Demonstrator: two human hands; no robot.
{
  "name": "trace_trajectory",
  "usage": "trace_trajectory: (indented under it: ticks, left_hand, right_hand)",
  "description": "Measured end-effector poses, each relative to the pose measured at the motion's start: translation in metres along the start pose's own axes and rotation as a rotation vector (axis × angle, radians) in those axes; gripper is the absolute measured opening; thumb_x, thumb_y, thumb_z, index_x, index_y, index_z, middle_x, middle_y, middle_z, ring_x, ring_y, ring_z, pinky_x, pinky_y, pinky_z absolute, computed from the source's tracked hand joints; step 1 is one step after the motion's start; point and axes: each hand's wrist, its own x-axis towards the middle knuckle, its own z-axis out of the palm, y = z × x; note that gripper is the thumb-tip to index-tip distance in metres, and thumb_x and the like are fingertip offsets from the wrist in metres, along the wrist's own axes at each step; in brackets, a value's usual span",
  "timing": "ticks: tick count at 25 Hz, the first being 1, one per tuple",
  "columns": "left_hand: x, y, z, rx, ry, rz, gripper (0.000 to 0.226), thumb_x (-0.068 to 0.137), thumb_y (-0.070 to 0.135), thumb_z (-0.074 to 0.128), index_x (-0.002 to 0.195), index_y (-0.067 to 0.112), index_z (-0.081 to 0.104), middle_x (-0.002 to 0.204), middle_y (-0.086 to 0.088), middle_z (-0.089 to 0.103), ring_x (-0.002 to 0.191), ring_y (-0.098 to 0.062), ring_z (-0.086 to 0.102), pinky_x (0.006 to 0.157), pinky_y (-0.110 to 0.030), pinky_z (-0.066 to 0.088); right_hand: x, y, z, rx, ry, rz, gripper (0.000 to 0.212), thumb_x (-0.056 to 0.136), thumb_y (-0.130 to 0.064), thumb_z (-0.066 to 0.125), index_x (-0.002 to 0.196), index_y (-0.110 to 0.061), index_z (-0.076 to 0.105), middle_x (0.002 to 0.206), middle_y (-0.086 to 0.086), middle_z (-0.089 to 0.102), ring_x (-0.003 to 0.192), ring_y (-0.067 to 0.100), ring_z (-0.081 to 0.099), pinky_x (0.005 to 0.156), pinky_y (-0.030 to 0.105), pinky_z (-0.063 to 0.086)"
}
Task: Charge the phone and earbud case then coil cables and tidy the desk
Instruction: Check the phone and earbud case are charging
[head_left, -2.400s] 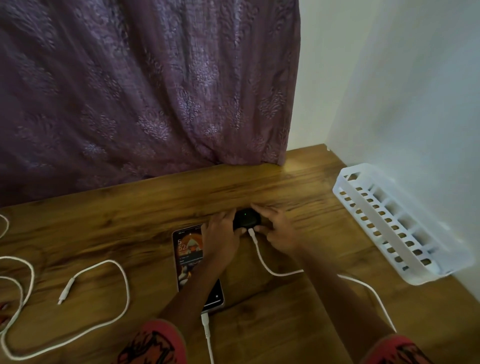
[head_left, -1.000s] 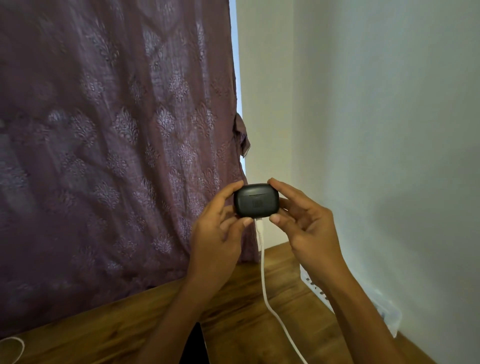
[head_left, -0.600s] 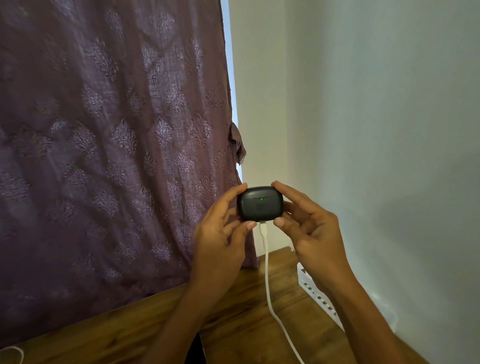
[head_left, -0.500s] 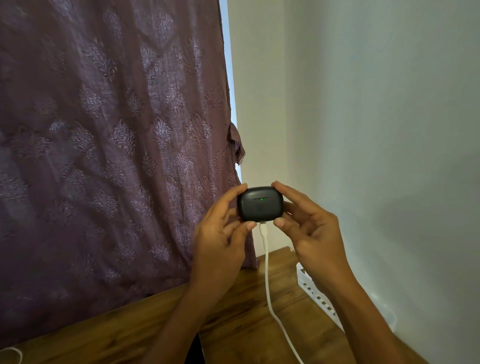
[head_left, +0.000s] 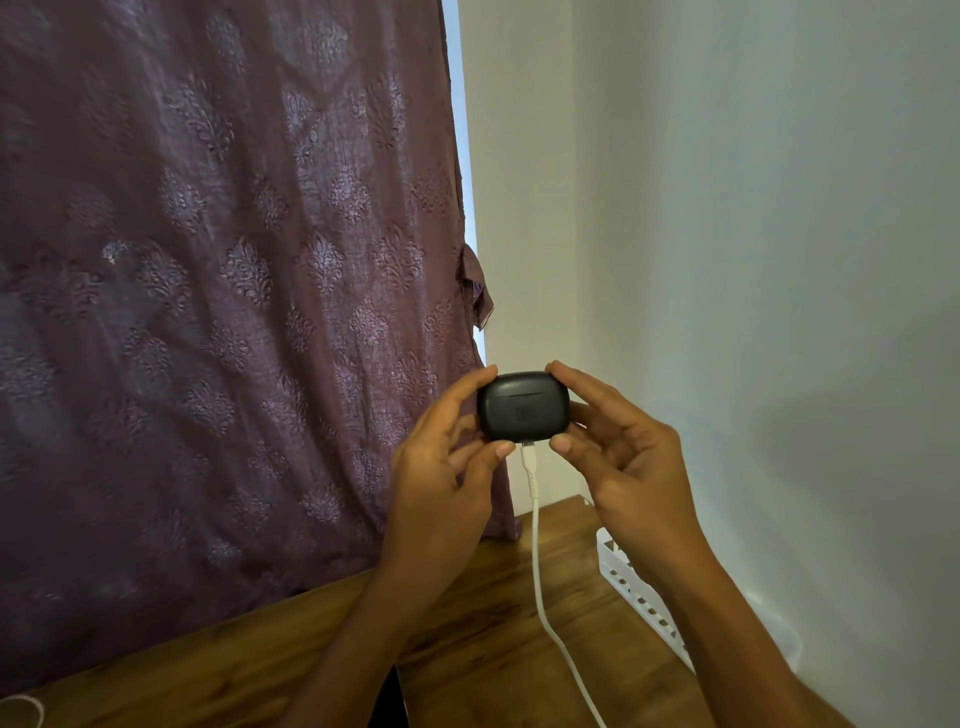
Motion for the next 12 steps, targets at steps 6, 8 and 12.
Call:
trace_trajectory:
  ticks: [6,8,12]
  left_hand:
    - [0.0021,-0.0027,-0.0004,0.005,0.0,0.013,0.058,0.08,-0.011,0.058,0.115,0.035,0.05,0.118,0.011,0.059,0.109,-0.005,0.06,0.086,-0.015,0.05]
    - [0.0032,-0.0038,-0.0006,0.02,0.003,0.021,0.059,0.08,-0.011,0.059,0.115,0.035,0.05,0.117,0.014,0.058,0.107,-0.004,0.06,0.084,-0.014,0.05]
    - [0.0046,-0.0066,-0.0009,0.04,0.001,0.034,0.06,0.08,-0.011,0.06,0.115,0.037,0.05,0.117,0.013,0.059,0.107,-0.005,0.061,0.085,-0.014,0.05]
  right_hand:
    - [0.003,0.0017,-0.001,0.01,-0.019,-0.01,0.052,0.081,0.008,0.06,0.106,-0.037,0.056,0.108,-0.019,0.061,0.1,-0.013,0.058,0.079,0.004,0.045]
    - [0.0038,0.0022,-0.0012,0.016,-0.021,-0.011,0.053,0.081,0.009,0.06,0.106,-0.037,0.057,0.109,-0.019,0.061,0.101,-0.013,0.058,0.079,0.005,0.045]
    - [0.0046,0.0042,-0.0005,0.017,-0.02,-0.005,0.054,0.08,0.011,0.06,0.105,-0.037,0.057,0.11,-0.018,0.061,0.101,-0.012,0.058,0.078,0.005,0.045]
